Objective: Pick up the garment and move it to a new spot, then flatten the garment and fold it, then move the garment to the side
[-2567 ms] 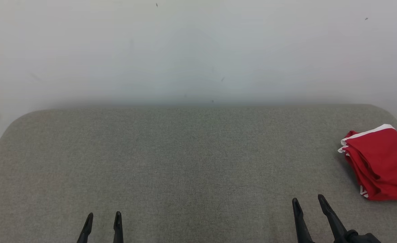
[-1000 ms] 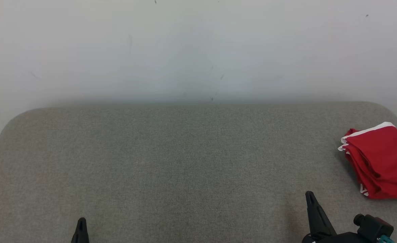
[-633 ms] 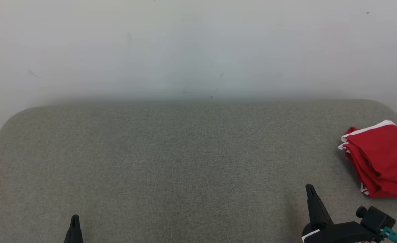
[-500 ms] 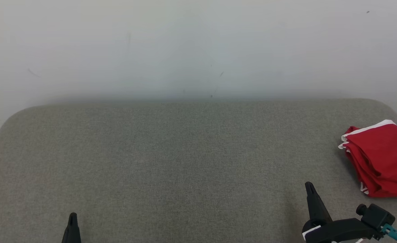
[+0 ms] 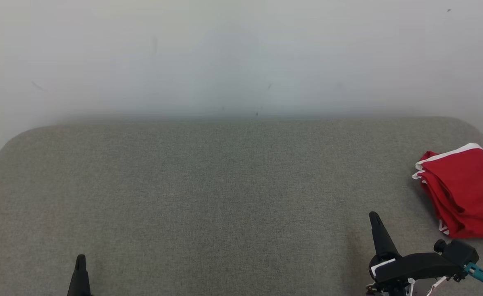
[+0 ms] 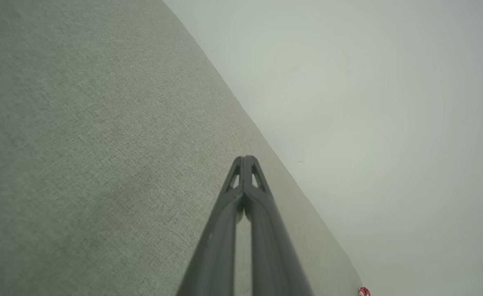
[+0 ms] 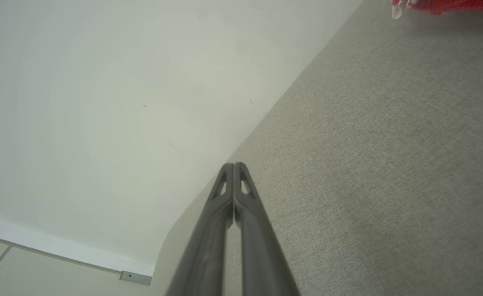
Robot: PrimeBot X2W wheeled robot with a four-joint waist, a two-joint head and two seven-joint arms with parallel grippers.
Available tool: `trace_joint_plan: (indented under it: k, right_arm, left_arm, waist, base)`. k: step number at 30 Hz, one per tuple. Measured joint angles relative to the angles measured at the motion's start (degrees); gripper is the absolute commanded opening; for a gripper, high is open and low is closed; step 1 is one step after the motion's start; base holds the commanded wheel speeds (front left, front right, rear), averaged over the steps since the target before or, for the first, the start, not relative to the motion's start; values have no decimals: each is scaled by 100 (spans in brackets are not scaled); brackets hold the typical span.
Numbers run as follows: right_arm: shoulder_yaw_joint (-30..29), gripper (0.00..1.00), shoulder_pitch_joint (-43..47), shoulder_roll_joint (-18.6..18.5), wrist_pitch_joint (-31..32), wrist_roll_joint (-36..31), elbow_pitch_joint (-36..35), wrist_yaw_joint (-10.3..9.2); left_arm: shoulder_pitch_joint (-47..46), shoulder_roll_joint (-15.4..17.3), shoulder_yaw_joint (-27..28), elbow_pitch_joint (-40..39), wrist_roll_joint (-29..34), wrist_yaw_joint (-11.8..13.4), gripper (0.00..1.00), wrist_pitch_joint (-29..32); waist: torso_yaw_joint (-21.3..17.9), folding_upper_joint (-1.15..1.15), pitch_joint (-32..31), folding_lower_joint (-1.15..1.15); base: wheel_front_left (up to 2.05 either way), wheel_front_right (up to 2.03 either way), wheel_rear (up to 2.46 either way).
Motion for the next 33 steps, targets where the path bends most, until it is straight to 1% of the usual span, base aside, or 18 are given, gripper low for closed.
trace_joint_plan:
  k: [21, 33]
  right_arm:
    - [-62, 0, -448, 29, 318, 1271, 307, 0]
    - [-89, 0, -646, 44, 454, 1819, 445, 0]
  left_arm:
    - [-255, -1, 302, 92, -1215, -67, 0, 338]
    - [-355, -1, 438, 135, -1772, -94, 0, 490]
  waist:
    - [-18, 0, 96, 0]
    - [-28, 0, 147, 0]
  base:
    - [0, 0, 0]
    - [0, 0, 0]
